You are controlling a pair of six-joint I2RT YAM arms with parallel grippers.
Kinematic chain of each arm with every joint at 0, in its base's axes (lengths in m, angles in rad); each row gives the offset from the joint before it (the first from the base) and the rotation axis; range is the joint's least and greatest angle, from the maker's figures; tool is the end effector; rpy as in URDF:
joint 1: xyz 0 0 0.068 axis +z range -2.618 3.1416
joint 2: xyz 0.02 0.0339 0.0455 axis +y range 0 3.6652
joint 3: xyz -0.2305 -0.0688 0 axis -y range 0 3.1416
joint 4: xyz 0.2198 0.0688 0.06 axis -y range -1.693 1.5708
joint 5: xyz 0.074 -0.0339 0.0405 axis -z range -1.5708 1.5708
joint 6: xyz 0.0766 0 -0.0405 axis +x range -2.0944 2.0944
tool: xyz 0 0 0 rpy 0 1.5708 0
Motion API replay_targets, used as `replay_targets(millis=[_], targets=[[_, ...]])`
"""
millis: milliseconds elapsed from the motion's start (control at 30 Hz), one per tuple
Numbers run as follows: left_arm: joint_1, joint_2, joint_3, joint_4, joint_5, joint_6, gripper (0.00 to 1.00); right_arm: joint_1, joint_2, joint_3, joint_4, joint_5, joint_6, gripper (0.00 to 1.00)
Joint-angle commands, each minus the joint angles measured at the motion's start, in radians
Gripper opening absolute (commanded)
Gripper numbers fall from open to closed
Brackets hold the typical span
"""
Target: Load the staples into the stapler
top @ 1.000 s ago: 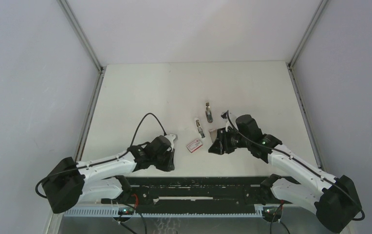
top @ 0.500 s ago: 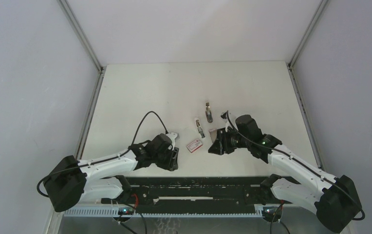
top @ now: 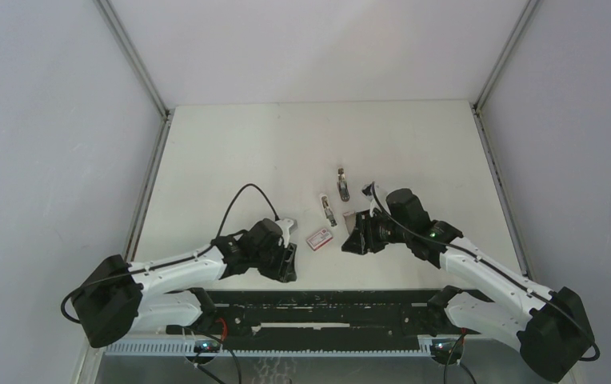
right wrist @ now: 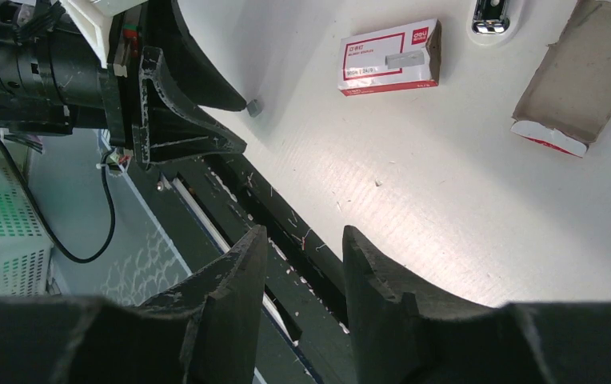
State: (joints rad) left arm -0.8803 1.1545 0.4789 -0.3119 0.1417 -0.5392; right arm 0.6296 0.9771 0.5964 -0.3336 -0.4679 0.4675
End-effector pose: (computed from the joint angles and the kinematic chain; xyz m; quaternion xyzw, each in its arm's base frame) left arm 0.1307 -0.1752 0.1086 0.1822 0.9381 -0.2383 0.1734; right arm 0.1615 0.1604 0.1853 -0.1676 0.8742 0.3906 0.2347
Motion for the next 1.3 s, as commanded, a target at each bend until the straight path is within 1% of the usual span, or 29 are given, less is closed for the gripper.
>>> replay_targets(millis=[0,233,367,467,567,633,733,867,933,1033,1067,1267], targets=[[0.006,0.0,0.013,0.053,0.068,-0.017,0.51,0.01,-0.024,0.004,0.028,0.028,-0.006,0.39],[0.006,0.032,-0.012,0.187,0.129,-0.032,0.5,0.032,-0.035,0.004,0.019,0.102,0.02,0.39],[0.006,0.034,-0.021,0.264,0.14,-0.032,0.5,0.078,-0.031,0.003,0.026,0.208,0.063,0.39],[0.006,-0.026,-0.036,0.317,0.112,-0.036,0.52,0.123,-0.012,0.018,0.023,0.295,0.117,0.39],[0.027,-0.117,-0.033,0.249,0.003,-0.031,0.52,0.186,0.007,0.042,0.025,0.382,0.172,0.4],[0.051,-0.177,-0.047,0.184,-0.048,-0.031,0.55,0.219,0.013,0.049,0.038,0.415,0.2,0.4],[0.085,-0.261,-0.084,0.112,-0.063,-0.042,0.62,0.243,0.03,0.049,0.063,0.437,0.227,0.43],[0.089,-0.33,-0.118,0.055,-0.051,-0.081,0.68,0.249,0.054,0.05,0.084,0.437,0.25,0.49],[0.089,-0.326,-0.133,0.057,-0.019,-0.109,0.7,0.249,0.061,0.052,0.088,0.442,0.256,0.49],[0.089,-0.297,-0.16,0.103,0.047,-0.128,0.69,0.249,0.07,0.063,0.066,0.463,0.265,0.5],[0.089,-0.288,-0.168,0.121,0.059,-0.154,0.69,0.249,0.072,0.066,0.058,0.468,0.268,0.5],[0.089,-0.245,-0.177,0.148,0.078,-0.155,0.68,0.249,0.067,0.07,0.035,0.483,0.276,0.5]])
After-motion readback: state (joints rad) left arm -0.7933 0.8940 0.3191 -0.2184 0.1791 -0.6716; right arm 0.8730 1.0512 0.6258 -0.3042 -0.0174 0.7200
